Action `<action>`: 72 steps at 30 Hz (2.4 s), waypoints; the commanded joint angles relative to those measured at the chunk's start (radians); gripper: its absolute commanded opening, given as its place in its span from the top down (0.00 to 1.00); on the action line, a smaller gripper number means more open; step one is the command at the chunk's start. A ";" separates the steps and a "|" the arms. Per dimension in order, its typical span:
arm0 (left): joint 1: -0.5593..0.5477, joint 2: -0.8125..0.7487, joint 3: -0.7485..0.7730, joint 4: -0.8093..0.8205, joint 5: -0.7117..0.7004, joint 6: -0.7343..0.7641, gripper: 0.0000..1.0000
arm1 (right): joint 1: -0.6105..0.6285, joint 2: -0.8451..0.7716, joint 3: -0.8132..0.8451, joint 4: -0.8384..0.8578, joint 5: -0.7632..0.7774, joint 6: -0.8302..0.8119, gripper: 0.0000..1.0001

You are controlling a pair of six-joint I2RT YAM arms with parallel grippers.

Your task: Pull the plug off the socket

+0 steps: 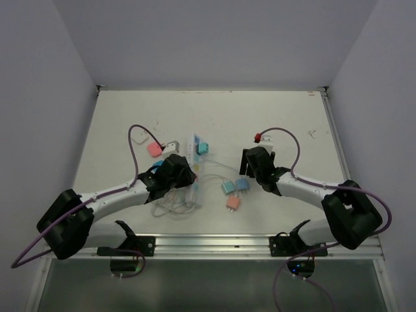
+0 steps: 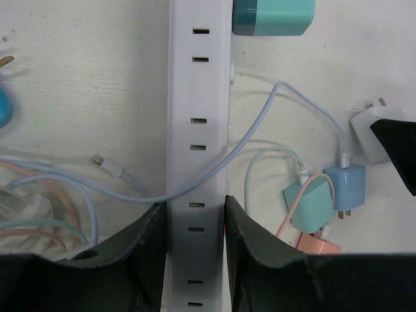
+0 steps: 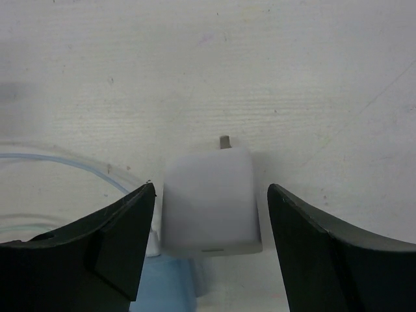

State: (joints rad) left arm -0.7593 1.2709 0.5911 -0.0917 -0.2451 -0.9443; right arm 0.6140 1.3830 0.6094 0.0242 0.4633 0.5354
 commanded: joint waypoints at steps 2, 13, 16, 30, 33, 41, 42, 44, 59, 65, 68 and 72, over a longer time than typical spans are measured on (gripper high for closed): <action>0.002 0.022 -0.024 -0.017 0.030 0.042 1.00 | -0.003 -0.042 -0.034 0.022 -0.075 0.046 0.21; 0.000 0.024 -0.031 0.001 0.047 0.050 1.00 | -0.003 -0.107 0.065 -0.059 -0.258 0.055 0.04; 0.000 0.025 -0.034 0.009 0.055 0.053 1.00 | -0.003 -0.075 0.136 -0.058 -0.339 0.070 0.04; 0.002 0.036 -0.030 0.035 0.082 0.064 1.00 | -0.003 0.269 0.386 0.152 -0.560 0.250 0.07; 0.002 0.039 -0.030 0.040 0.086 0.067 1.00 | -0.003 0.343 0.420 0.198 -0.589 0.294 0.10; 0.002 0.035 -0.033 0.035 0.084 0.068 1.00 | -0.010 0.487 0.475 0.253 -0.667 0.347 0.42; 0.002 0.033 -0.034 0.032 0.079 0.065 1.00 | -0.013 0.494 0.469 0.261 -0.673 0.353 0.47; 0.002 0.030 -0.037 0.024 0.072 0.061 1.00 | -0.020 0.495 0.448 0.293 -0.690 0.368 0.63; 0.003 0.030 -0.042 -0.198 -0.097 -0.155 1.00 | -0.103 0.410 0.302 0.416 -0.772 0.403 1.00; 0.008 0.010 -0.039 -0.264 -0.143 -0.208 1.00 | -0.140 0.390 0.251 0.496 -0.818 0.440 1.00; 0.008 0.018 -0.039 -0.293 -0.154 -0.228 1.00 | -0.152 0.366 0.245 0.484 -0.821 0.440 1.00; 0.009 0.042 -0.028 -0.327 -0.175 -0.258 1.00 | -0.161 0.332 0.243 0.459 -0.818 0.422 1.00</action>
State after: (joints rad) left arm -0.7868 1.2774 0.5846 -0.1257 -0.1894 -1.1255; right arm 0.5087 1.8118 0.8513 0.4568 -0.3546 0.9897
